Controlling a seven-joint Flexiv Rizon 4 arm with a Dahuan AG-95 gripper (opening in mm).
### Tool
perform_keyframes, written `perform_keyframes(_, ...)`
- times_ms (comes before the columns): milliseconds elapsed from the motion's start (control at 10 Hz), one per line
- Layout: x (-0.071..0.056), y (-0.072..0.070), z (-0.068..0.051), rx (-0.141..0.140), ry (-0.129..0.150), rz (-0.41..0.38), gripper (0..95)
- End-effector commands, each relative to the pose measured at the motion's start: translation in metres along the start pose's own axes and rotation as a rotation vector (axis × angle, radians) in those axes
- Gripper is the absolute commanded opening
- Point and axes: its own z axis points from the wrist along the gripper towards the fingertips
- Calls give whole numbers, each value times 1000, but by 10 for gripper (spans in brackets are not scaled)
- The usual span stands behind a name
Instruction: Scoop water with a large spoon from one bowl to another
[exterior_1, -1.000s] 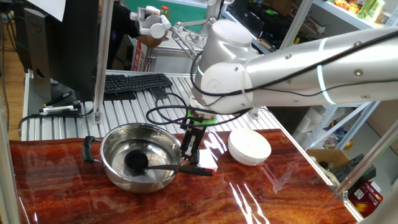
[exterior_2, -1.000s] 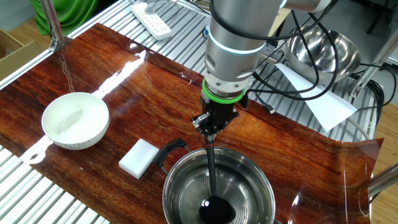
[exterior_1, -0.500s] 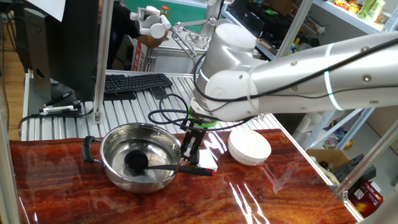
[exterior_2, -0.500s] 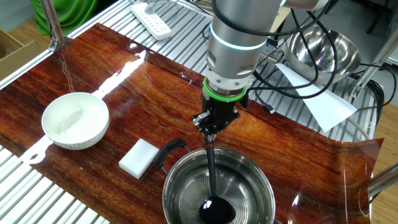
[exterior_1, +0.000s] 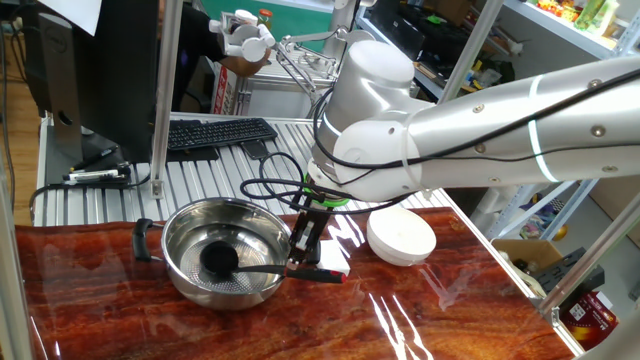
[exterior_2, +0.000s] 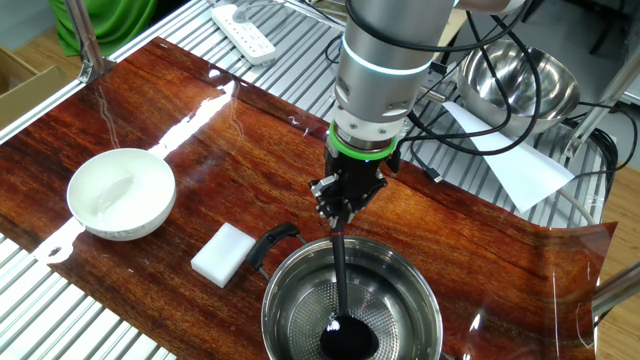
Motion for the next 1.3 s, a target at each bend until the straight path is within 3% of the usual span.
perform_keyframes(100, 0, 0, 0, -6, -1, 14, 380)
perform_keyframes(400, 1, 0, 2, -30, 1, 75, 380)
perform_keyframes(900, 1, 1, 7, -32, 14, 163, 380)
perform_keyframes(1300, 3, 1, 14, -48, -32, 149, 380)
